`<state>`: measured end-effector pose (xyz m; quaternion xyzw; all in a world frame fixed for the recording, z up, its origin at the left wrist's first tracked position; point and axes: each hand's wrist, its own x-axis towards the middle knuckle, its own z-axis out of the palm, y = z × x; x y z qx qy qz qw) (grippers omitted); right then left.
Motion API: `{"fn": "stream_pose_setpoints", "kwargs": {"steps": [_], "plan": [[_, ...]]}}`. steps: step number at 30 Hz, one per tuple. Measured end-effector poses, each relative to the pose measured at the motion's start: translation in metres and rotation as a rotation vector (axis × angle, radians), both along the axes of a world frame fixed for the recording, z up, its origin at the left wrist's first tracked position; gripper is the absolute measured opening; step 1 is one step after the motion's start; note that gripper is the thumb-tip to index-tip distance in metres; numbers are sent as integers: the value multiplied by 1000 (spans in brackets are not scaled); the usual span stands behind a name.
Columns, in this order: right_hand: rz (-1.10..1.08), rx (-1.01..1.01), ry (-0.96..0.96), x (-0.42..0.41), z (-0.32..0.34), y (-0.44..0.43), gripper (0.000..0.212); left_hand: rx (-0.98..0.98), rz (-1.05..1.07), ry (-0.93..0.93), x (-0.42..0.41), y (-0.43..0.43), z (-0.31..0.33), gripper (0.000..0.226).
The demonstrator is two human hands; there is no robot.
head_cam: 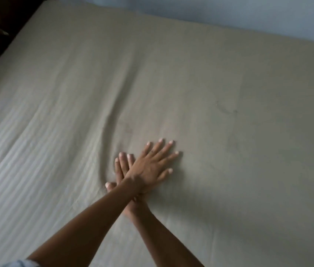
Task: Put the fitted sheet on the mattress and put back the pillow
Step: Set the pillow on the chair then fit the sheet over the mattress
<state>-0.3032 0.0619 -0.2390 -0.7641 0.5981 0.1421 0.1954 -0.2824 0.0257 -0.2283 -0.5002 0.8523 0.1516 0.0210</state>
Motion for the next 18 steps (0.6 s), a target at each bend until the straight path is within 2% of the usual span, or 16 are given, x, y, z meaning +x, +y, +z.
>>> {"fn": "stream_pose_setpoints", "kwargs": {"steps": [1,3,5,7,9,12,16,18], "plan": [[149,30,-18,-7,3,7,81,54,-10,-48,-3,5,-2,61],[360,-78,-243,-29,22,24,64,101,13,-110,-4,6,-6,64],[183,-166,-585,-56,24,42,47,125,38,-133,-2,2,-7,70],[30,-383,-706,-91,17,54,31,89,70,-95,0,1,-9,71],[-90,-493,-623,-124,6,62,46,-16,48,-79,5,5,-12,62],[-194,-446,-340,-148,-6,63,58,-123,86,-86,30,15,-17,53],[-329,-348,-75,-119,-6,64,72,-149,142,-77,71,28,-15,53],[-365,-312,-15,-88,-4,64,76,-125,156,-85,96,34,-15,53]]}}
